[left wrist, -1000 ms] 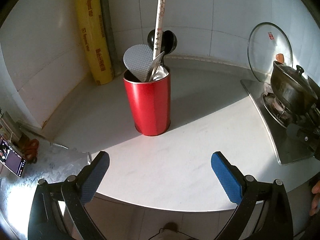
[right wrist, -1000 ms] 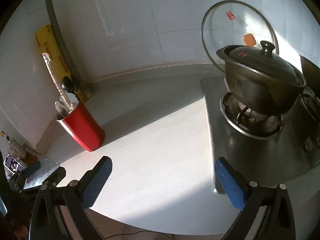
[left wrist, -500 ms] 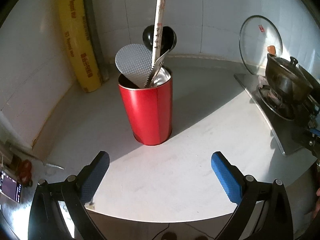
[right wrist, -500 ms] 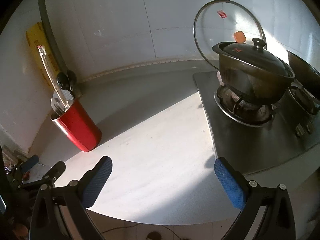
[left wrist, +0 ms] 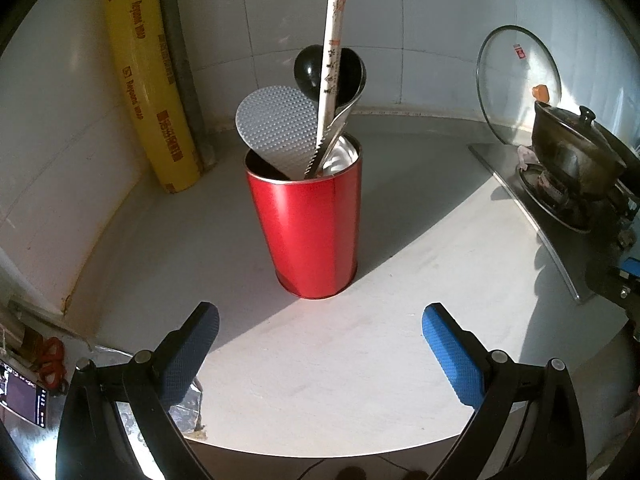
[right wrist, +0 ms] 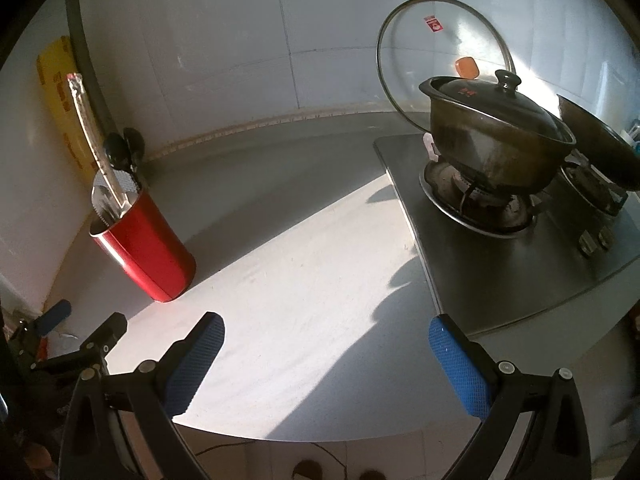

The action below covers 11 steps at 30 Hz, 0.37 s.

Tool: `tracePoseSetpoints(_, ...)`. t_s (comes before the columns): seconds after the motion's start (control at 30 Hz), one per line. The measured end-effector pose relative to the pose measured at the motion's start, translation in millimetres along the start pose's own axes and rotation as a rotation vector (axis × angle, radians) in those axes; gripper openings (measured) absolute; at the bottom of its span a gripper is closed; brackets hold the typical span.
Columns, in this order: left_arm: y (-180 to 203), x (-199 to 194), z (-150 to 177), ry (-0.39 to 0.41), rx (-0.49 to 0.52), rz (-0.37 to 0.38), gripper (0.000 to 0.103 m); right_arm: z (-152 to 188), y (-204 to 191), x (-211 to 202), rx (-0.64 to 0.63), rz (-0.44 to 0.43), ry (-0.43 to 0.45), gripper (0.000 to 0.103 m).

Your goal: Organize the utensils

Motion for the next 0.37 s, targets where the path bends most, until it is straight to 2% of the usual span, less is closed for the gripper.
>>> tracePoseSetpoints(0.13, -1.7, 0.0, 1.9, 0.006, -0.005, -0.01, 0.101, 0.2, -0.7, 2.7, -0.007, 0.005, -0.01, 0.103)
tracePoseSetpoints(0.37, 2.2, 2.4, 3.1, 0.001, -0.018, 0.018, 0.101, 0.8, -0.5, 6.8, -0.03, 0.01, -0.02, 0.103)
Point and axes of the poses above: each gripper's, at about its wrist camera, not at the fingertips, and x roughly the way its jaws point, y to its right, z to its underside, the point moved 4 cm from there along x, roughly the way its jaws point, and after that the axes turned 15 degrees about z, right-handed, at the moved point
